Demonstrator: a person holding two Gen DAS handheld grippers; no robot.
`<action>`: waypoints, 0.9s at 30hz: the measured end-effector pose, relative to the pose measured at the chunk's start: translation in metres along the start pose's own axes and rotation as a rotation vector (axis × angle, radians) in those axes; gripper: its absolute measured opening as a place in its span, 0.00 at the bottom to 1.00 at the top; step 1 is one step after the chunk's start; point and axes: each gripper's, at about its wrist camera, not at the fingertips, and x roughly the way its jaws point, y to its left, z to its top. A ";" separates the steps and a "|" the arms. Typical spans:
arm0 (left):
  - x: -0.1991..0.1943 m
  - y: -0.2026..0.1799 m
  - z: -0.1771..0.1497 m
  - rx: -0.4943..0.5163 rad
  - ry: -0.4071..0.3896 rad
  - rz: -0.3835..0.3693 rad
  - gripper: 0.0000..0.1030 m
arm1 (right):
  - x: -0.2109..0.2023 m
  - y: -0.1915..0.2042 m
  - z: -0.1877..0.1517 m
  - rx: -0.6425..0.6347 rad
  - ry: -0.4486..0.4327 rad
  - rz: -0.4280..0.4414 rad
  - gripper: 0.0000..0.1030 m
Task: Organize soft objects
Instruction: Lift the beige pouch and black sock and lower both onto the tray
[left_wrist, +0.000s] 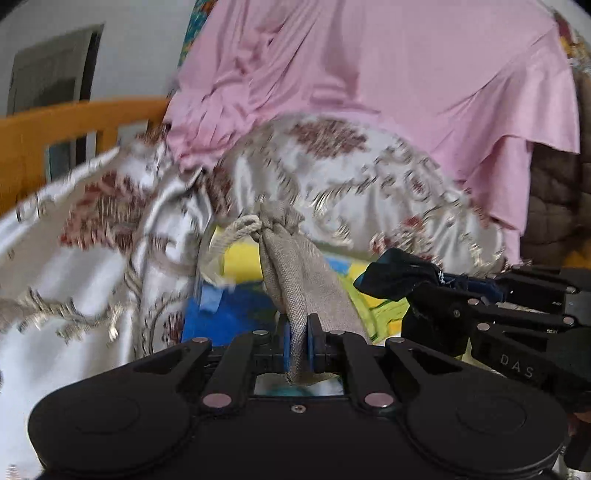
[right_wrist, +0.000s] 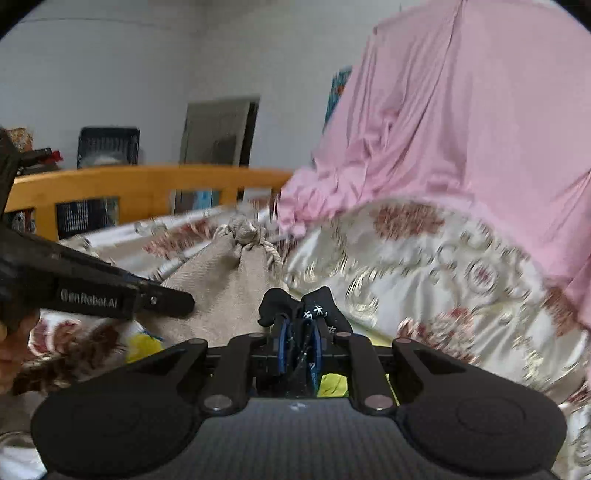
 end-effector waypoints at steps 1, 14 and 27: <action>0.005 0.003 -0.003 -0.007 0.006 -0.003 0.08 | 0.010 0.002 -0.001 -0.009 0.023 -0.003 0.15; 0.029 0.001 -0.010 -0.010 0.020 -0.025 0.11 | 0.059 0.010 -0.017 -0.070 0.180 -0.012 0.16; 0.011 -0.002 -0.014 0.001 0.006 -0.037 0.31 | 0.048 -0.006 -0.028 -0.006 0.204 -0.030 0.53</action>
